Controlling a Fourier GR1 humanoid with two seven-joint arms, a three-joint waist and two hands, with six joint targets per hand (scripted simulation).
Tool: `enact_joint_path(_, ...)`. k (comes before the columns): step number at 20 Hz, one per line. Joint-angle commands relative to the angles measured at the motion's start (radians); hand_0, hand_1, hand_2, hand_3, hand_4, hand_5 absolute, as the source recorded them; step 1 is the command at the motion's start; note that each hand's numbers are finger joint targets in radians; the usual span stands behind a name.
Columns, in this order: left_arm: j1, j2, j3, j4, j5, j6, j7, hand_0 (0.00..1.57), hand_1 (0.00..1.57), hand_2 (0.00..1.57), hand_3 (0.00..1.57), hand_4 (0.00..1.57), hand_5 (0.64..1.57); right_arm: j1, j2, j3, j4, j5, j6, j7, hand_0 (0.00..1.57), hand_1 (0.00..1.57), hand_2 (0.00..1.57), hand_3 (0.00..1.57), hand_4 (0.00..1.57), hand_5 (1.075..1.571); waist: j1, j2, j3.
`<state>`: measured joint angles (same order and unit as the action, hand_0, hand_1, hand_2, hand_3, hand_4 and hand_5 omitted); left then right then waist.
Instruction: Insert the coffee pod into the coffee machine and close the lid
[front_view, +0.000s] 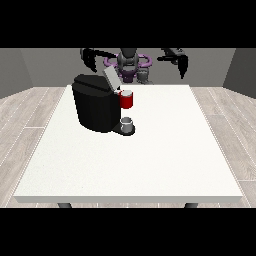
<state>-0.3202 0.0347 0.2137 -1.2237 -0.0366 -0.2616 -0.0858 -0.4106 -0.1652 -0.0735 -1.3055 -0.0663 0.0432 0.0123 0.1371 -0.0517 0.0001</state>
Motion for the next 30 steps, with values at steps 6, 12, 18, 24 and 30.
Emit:
enact_joint_path(6, 0.108, -0.005, -0.052, -0.130, 0.022, 0.036, 0.018, 0.00, 0.00, 0.00, 0.00, 0.00, 1.571, -0.084, 0.000, -0.026, 0.121, 0.008, 0.012, -0.012, 0.00, 0.00, 0.00, 0.00, 0.00, 1.571, -0.016, 0.042, -0.0001)
enact_joint_path(12, 0.081, 0.038, -0.009, -0.135, 0.068, 0.059, 0.032, 0.00, 0.00, 0.00, 0.00, 0.00, 1.571, -0.106, 0.059, 0.052, 0.124, 0.075, -0.010, -0.015, 0.00, 0.00, 0.00, 0.00, 0.00, 1.571, -0.049, 0.050, -0.0002)
enact_joint_path(18, 0.093, 0.070, -0.035, -0.177, 0.075, 0.027, 0.054, 0.00, 0.00, 0.00, 0.00, 0.00, 1.571, -0.194, 0.009, 0.000, 0.207, 0.067, 0.019, -0.009, 0.00, 0.00, 0.00, 0.00, 0.00, 1.571, -0.018, 0.070, -0.0001)
enact_joint_path(24, 0.076, 0.087, -0.033, -0.139, 0.066, 0.027, -0.012, 0.00, 0.00, 0.00, 0.00, 0.00, 1.571, -0.257, 0.016, -0.016, 0.258, 0.086, -0.007, -0.085, 0.00, 0.00, 0.00, 0.00, 0.00, 1.571, -0.002, 0.152, -0.0002)
enact_joint_path(30, 0.068, -0.005, -0.108, -0.237, 0.034, 0.127, 0.066, 0.00, 0.00, 0.00, 0.00, 0.02, 1.571, -0.258, -0.003, -0.031, 0.322, 0.095, 0.016, -0.166, 0.00, 0.00, 0.00, 0.00, 0.00, 1.571, 0.020, 0.143, 0.0002)
